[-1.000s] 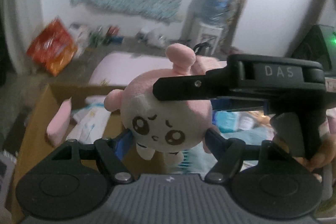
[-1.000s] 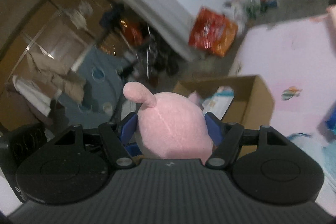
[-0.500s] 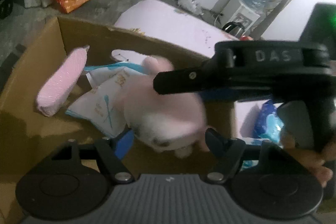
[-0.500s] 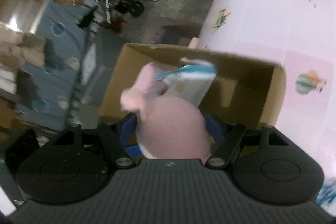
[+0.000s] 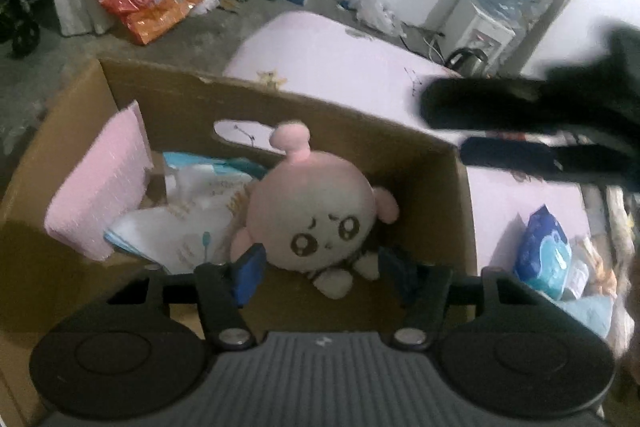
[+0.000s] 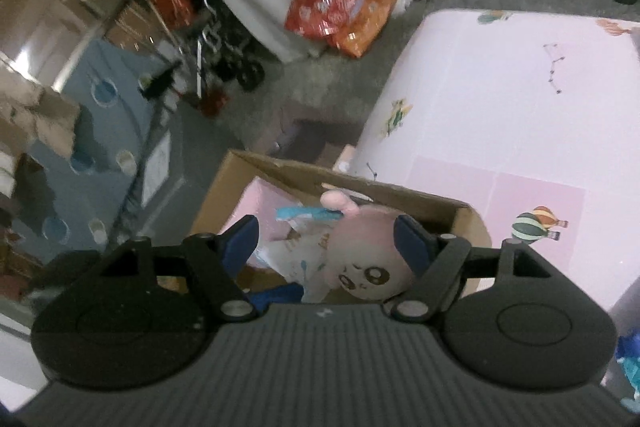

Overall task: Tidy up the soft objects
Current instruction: 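Move both grippers back toward the blue towel on the bed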

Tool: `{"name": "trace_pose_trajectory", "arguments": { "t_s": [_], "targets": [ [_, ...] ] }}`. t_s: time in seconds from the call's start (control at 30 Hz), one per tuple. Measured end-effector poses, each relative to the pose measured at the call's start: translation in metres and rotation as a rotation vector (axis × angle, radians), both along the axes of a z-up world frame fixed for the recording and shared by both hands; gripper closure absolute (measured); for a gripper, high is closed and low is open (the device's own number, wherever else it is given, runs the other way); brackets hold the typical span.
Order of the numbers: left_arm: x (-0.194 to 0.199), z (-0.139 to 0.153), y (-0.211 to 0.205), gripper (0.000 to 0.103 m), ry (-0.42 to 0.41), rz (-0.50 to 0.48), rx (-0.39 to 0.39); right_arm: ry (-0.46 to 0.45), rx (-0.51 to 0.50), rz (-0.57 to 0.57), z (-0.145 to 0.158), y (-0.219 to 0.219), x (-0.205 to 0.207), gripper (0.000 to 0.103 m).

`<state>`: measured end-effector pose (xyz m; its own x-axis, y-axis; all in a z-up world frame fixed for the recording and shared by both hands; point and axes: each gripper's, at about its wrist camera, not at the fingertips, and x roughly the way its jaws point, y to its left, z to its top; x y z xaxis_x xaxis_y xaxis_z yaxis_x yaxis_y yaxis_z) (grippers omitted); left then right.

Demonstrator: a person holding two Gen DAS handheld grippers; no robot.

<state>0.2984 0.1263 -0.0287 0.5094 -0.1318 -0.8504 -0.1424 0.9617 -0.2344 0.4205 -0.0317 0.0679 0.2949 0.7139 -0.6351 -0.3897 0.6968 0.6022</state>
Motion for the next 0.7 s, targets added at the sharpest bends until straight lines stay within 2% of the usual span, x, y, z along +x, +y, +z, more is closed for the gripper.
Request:
{"name": "trace_pose_trajectory", "arguments": {
  "t_s": [0.1,0.17,0.37,0.53,0.7],
  "targets": [
    [-0.003,0.005,0.002,0.04,-0.008,0.013,-0.023,-0.02,0.05,-0.029,0.006,-0.028,-0.014,0.029],
    [-0.009,0.013,-0.001,0.036,-0.023,0.015,-0.02,-0.036,0.087,-0.05,0.01,-0.053,-0.028,0.028],
    [-0.046,0.054,-0.021,0.023,-0.124,-0.009,0.041,-0.097,0.184,-0.12,0.023,-0.132,-0.082,0.027],
    [-0.086,0.091,-0.058,0.014,-0.242,-0.093,0.083,-0.152,0.227,-0.199,0.029,-0.207,-0.139,0.024],
    [-0.113,0.103,-0.109,0.011,-0.298,-0.237,0.123,-0.188,0.238,-0.337,0.018,-0.287,-0.2,0.023]
  ]
}}
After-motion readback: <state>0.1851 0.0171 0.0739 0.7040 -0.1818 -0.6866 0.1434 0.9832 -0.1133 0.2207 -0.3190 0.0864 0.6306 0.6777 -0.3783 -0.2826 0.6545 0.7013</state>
